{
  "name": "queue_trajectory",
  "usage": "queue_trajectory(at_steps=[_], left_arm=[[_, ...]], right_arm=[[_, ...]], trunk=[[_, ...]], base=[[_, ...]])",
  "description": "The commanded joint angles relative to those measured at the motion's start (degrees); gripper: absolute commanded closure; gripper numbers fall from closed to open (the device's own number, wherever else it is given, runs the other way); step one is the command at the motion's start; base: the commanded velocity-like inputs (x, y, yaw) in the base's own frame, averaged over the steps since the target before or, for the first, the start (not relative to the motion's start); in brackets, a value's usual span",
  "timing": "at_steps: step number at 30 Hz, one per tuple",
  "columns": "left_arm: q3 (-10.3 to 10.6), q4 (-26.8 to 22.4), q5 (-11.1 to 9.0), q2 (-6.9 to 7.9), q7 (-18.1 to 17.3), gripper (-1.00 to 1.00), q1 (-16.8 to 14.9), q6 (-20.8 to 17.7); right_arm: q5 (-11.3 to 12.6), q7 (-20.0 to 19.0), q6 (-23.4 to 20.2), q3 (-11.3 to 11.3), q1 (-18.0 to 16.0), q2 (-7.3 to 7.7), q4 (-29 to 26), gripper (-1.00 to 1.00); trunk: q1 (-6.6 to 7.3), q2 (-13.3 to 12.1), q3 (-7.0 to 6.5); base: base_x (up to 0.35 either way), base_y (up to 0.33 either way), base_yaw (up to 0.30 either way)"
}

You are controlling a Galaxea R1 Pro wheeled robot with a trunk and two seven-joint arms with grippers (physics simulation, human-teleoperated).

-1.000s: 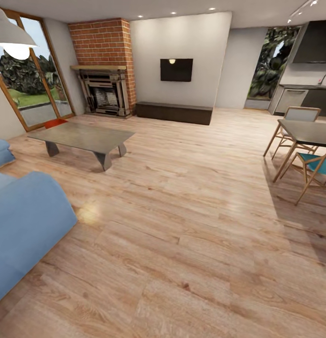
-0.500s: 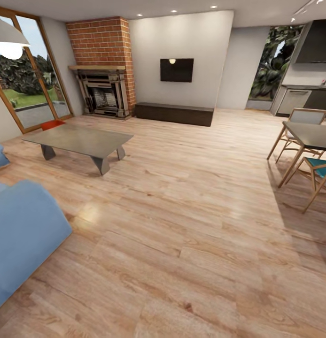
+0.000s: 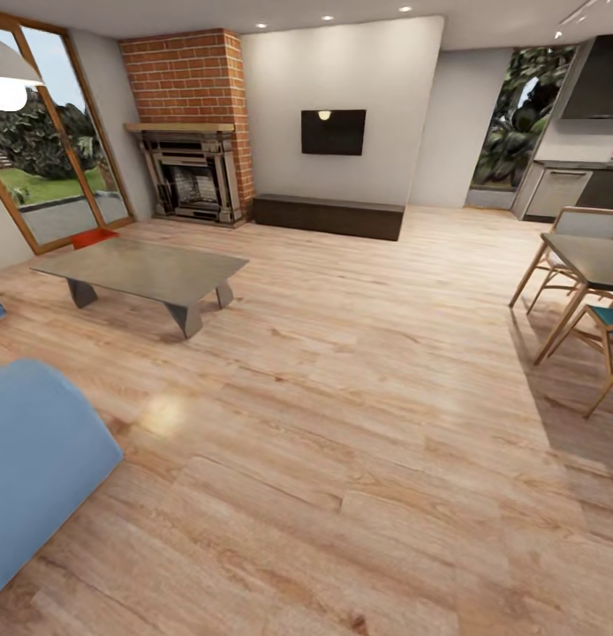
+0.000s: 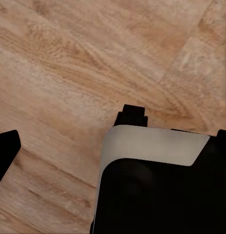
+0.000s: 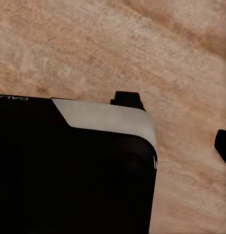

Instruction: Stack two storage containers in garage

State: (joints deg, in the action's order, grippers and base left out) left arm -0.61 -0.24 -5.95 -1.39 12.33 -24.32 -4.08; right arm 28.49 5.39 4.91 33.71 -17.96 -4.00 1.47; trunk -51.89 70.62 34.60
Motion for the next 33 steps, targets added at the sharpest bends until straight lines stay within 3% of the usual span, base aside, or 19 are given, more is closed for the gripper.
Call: queue_trajectory(at_steps=[1, 33], left_arm=[[0.0, -0.03, -0.55, -0.01, 0.16, -1.0, -0.03, -0.14], [0.0, -0.03, -0.55, -0.01, 0.16, -1.0, -0.03, -0.14]], right_arm=[[0.51, 0.06, 0.28, 0.48, -0.05, -0.05, 0.16, -1.0], [0.51, 0.06, 0.28, 0.5, -0.05, -0.05, 0.12, -1.0]], trunk=[[-0.03, 0.02, 0.05], [-0.03, 0.02, 0.05]], base=[[0.322, 0.0, 0.0], [0.322, 0.0, 0.0]])
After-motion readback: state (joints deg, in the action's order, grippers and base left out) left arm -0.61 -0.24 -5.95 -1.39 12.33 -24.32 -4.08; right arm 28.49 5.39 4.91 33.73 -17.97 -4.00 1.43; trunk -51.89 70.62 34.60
